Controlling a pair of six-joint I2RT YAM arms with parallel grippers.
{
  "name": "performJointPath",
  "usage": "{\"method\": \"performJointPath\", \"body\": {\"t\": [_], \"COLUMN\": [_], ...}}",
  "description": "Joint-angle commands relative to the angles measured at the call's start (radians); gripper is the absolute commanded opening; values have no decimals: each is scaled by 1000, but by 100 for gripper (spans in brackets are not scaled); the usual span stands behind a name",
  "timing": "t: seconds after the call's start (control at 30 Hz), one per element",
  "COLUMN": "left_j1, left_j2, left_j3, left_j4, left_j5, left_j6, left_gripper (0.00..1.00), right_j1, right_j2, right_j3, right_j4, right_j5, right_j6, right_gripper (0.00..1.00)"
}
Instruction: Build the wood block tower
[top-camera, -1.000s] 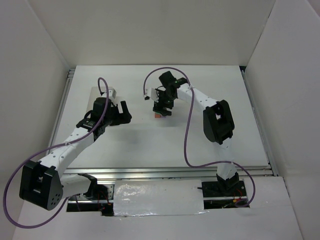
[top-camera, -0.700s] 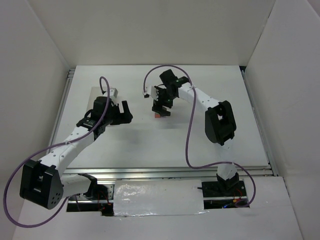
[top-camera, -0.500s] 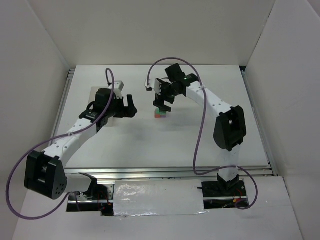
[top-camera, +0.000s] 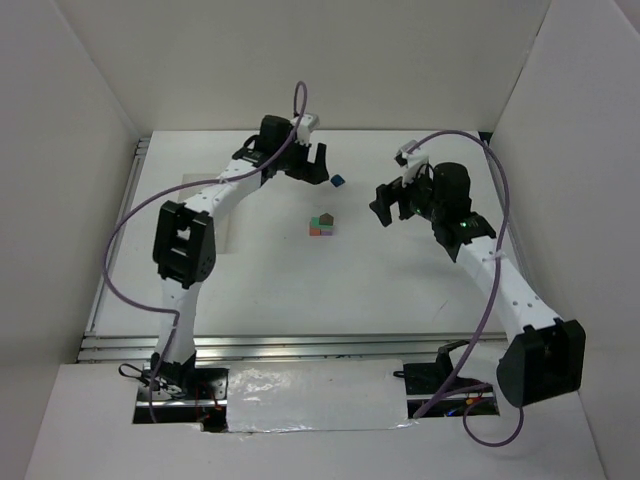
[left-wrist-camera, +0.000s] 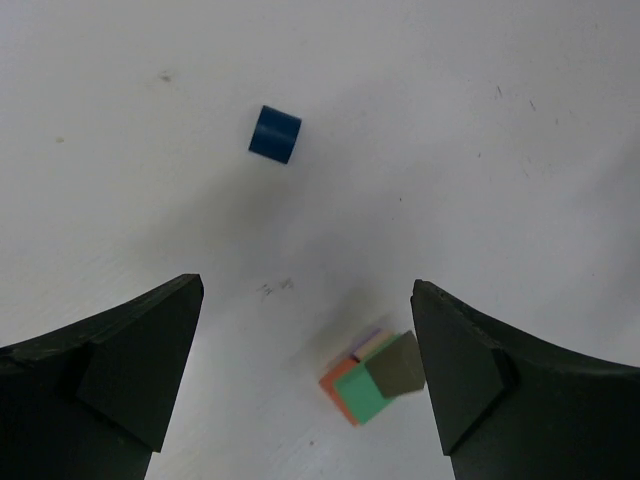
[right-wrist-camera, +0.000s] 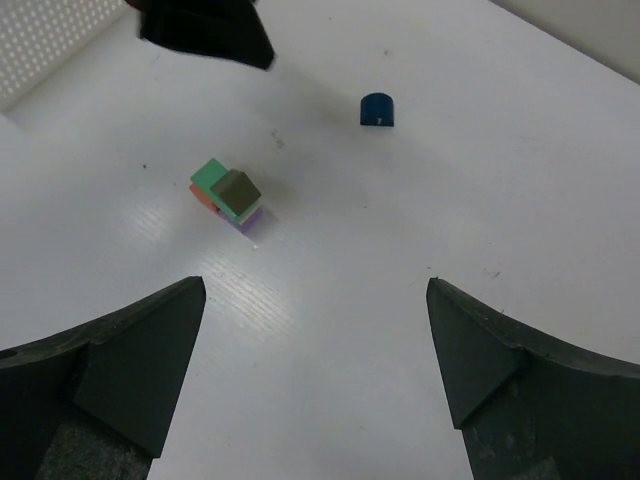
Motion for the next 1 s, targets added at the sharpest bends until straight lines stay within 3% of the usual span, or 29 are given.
{"method": "performJointPath", "body": {"t": [0.0,0.07,0.2,0.33,0.47,0.97], "left_j1": [-47,-57,-76,-127,-150,-147], "left_j2": [145,237,322,407,478,589], "left_j3": [236,332,383,446,495,584], "left_j4": [-116,-116,-44,-19,-21,87], "left_j5": [64,61,-3,-222,-351,-361], "left_j6": [44,29,1,42,64,70], "left_gripper": [99,99,99,99,99,99], "right_j1": [-24,-37,-55,-69,-78,-98], "right_j2": [-106,-138,-145,-119,-111,-111], "right_j3": [-62,-79,-93,-82,-73,-56], "right_j4": [162,162,215,191,180,142], "right_j5": [-9,-16,-60,-95,-120,-181], "right_j6": [175,190,216,230,236,232], "right_gripper": [100,100,100,100,100,100]}}
